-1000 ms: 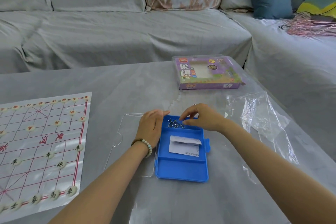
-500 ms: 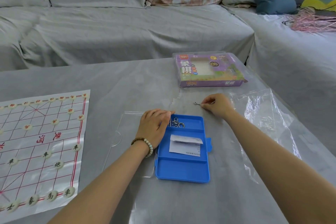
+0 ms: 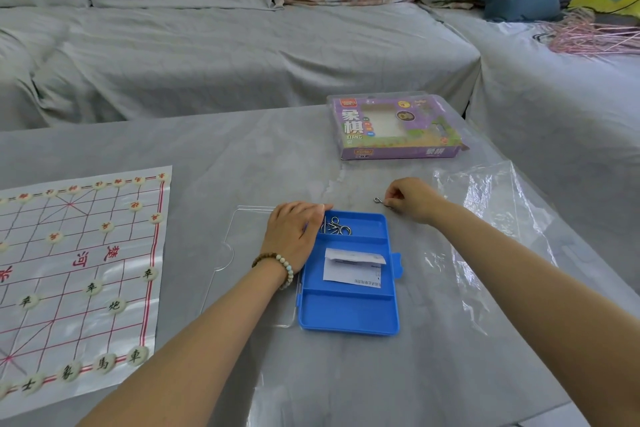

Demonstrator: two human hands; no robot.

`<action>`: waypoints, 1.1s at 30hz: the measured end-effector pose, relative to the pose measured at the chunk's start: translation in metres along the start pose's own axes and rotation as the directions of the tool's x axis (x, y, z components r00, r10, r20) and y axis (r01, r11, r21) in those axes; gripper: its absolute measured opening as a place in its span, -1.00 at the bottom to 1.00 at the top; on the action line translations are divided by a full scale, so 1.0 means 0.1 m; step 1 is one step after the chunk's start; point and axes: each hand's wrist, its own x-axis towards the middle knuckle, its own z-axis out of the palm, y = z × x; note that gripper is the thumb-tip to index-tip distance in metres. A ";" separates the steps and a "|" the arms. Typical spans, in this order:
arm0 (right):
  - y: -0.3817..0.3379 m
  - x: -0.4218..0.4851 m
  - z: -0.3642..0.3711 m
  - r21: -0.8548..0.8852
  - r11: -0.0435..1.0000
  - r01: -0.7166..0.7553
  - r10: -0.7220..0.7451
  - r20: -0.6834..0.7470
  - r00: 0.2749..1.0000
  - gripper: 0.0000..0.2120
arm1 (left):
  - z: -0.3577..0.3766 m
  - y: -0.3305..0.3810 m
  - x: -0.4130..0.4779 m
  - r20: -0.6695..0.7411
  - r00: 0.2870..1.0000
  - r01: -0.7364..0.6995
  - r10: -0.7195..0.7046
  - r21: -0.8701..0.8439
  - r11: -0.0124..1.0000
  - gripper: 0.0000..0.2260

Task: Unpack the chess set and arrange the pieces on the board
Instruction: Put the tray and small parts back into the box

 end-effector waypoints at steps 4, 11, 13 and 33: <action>-0.09 -0.12 -0.06 0.191 0.978 0.084 -0.060 -0.129 0.990 -0.88 | -0.01 0.01 0.00 -0.014 1.000 -0.005 0.005 0.003 1.000 -0.38; -0.37 -0.52 0.06 0.133 0.969 0.208 -0.192 -0.125 0.973 -0.94 | -0.15 0.01 -0.05 -0.005 0.995 0.097 -0.098 -0.117 0.988 -0.41; -0.33 -0.69 0.14 0.290 0.937 0.196 -0.110 -0.287 0.952 -0.93 | -0.26 -0.10 -0.16 -0.037 0.984 0.171 -0.173 -0.057 0.984 -0.51; -0.35 -1.53 0.83 0.688 0.713 0.134 0.037 -0.228 0.973 -0.72 | -1.19 0.38 -0.35 0.064 0.922 0.323 -0.382 -0.669 0.669 -0.63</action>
